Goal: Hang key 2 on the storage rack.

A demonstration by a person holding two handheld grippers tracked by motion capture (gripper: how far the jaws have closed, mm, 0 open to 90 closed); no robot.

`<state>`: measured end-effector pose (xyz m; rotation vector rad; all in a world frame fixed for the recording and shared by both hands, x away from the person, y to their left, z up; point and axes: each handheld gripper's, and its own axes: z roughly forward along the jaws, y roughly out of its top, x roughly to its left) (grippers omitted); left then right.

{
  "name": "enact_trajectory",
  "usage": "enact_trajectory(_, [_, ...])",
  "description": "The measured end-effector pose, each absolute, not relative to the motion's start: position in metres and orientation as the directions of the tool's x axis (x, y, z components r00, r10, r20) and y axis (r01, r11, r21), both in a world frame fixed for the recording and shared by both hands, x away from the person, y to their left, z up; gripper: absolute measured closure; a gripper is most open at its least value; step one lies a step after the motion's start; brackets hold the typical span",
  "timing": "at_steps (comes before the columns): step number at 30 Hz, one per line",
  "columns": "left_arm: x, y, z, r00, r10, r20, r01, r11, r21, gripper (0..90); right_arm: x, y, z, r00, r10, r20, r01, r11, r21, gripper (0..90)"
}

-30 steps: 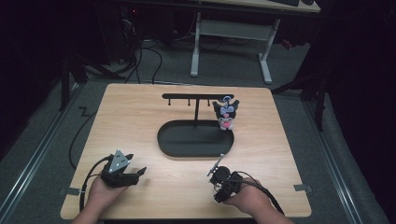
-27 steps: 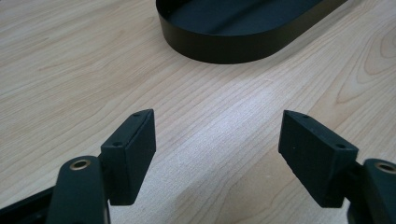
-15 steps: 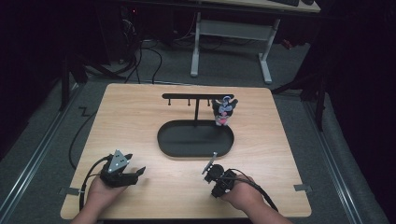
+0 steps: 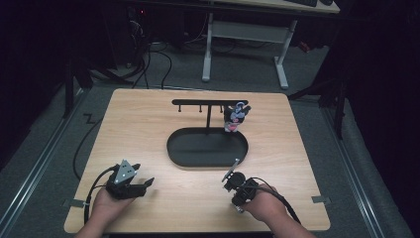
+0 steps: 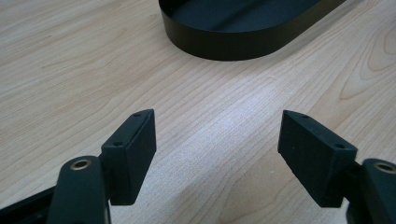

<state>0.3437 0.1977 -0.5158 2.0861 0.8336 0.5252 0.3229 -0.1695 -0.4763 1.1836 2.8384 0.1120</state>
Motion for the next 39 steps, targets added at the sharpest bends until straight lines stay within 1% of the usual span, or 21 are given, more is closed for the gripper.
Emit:
enact_trajectory(5, [0.344, 0.197, -0.517, 0.700, 0.710, 0.079, 0.378, -0.462, 0.802, 28.5, 0.322, -0.171, -0.477, -0.709, 0.705, -0.026, 0.701, 0.707, 0.094, 76.8])
enact_trajectory(9, [0.344, 0.196, -0.517, 0.700, 0.710, 0.079, 0.379, -0.463, 0.801, 28.6, 0.323, -0.173, -0.474, -0.696, 0.717, -0.041, 0.710, 0.696, 0.107, 77.1])
enact_trajectory(14, [0.344, 0.197, -0.517, 0.698, 0.712, 0.078, 0.378, -0.459, 0.804, 28.6, 0.325, -0.174, -0.474, -0.696, 0.717, -0.037, 0.711, 0.695, 0.111, 80.0])
enact_trajectory(16, [0.345, 0.197, -0.517, 0.698, 0.712, 0.079, 0.378, -0.460, 0.803, 28.6, 0.325, -0.173, -0.477, -0.706, 0.708, -0.033, 0.703, 0.705, 0.091, 85.1])
enact_trajectory(19, [0.345, 0.197, -0.517, 0.700, 0.709, 0.082, 0.377, -0.464, 0.802, 28.6, 0.324, -0.173, -0.479, -0.711, 0.703, -0.025, 0.699, 0.710, 0.082, 88.3])
enact_trajectory(26, [0.345, 0.197, -0.517, 0.699, 0.711, 0.082, 0.375, -0.461, 0.804, 28.6, 0.325, -0.175, -0.475, -0.730, 0.684, -0.016, 0.680, 0.728, 0.091, 88.9])
enact_trajectory(32, [0.344, 0.196, -0.517, 0.701, 0.709, 0.083, 0.375, -0.464, 0.802, 28.6, 0.325, -0.180, -0.458, -0.720, 0.694, -0.004, 0.689, 0.715, 0.120, 89.0])
enact_trajectory(36, [0.344, 0.197, -0.516, 0.701, 0.709, 0.080, 0.375, -0.462, 0.804, 28.6, 0.323, -0.184, -0.450, -0.729, 0.684, -0.009, 0.677, 0.724, 0.134, 89.0])
enact_trajectory(39, [0.343, 0.198, -0.515, 0.698, 0.713, 0.067, 0.370, -0.439, 0.819, 28.5, 0.319, -0.185, -0.444, -0.729, 0.684, -0.001, 0.677, 0.722, 0.141, 89.0])
